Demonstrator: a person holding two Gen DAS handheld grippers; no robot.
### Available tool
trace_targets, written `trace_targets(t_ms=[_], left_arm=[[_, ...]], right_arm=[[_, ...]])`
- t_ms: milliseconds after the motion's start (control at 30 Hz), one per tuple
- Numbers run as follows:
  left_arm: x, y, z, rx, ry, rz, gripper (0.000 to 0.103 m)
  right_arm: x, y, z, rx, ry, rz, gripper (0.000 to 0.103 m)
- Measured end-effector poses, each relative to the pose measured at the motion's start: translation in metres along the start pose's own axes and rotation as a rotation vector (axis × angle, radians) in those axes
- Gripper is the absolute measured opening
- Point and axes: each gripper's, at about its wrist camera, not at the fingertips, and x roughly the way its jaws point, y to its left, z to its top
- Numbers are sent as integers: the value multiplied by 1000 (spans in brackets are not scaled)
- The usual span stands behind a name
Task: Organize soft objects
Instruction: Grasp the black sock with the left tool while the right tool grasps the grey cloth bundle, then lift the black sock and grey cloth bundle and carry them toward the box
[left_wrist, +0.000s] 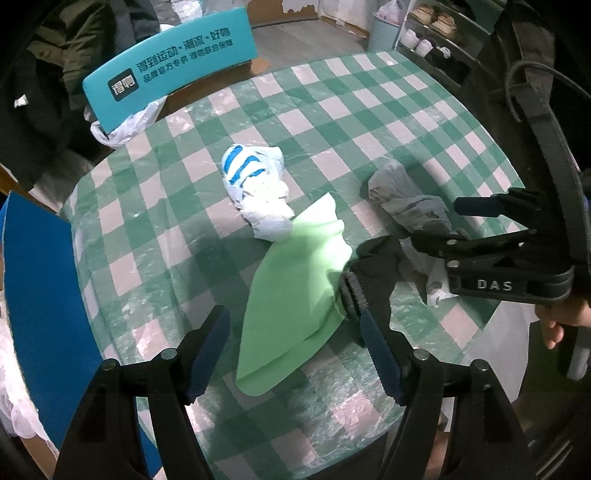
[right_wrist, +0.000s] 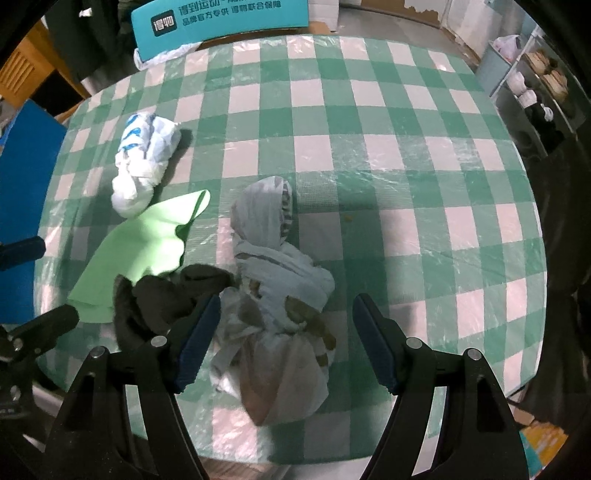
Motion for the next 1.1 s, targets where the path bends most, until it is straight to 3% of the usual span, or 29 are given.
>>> trace_targets(t_ms=[100, 167, 200, 333, 567, 1033, 1100], left_arm=[[3, -3, 2, 7, 6, -8, 75], [6, -7, 3, 12, 12, -14, 75], [7, -8, 4, 13, 13, -15, 75], [10, -14, 7, 26, 22, -19, 75], [16, -28, 13, 44, 15, -63, 75], [51, -41, 14, 36, 91, -115, 74], [56, -40, 13, 35, 102, -119, 66]], right_arm=[[9, 0, 1, -8, 12, 2, 73], [15, 0, 0, -20, 31, 8, 50], [18, 0, -1, -23, 39, 9, 44], [13, -4, -1, -24, 20, 4, 36], [-8, -21, -1, 30, -20, 7, 35], [-12, -26, -6, 57, -1, 32, 35], [-12, -26, -7, 59, 1, 31, 35]])
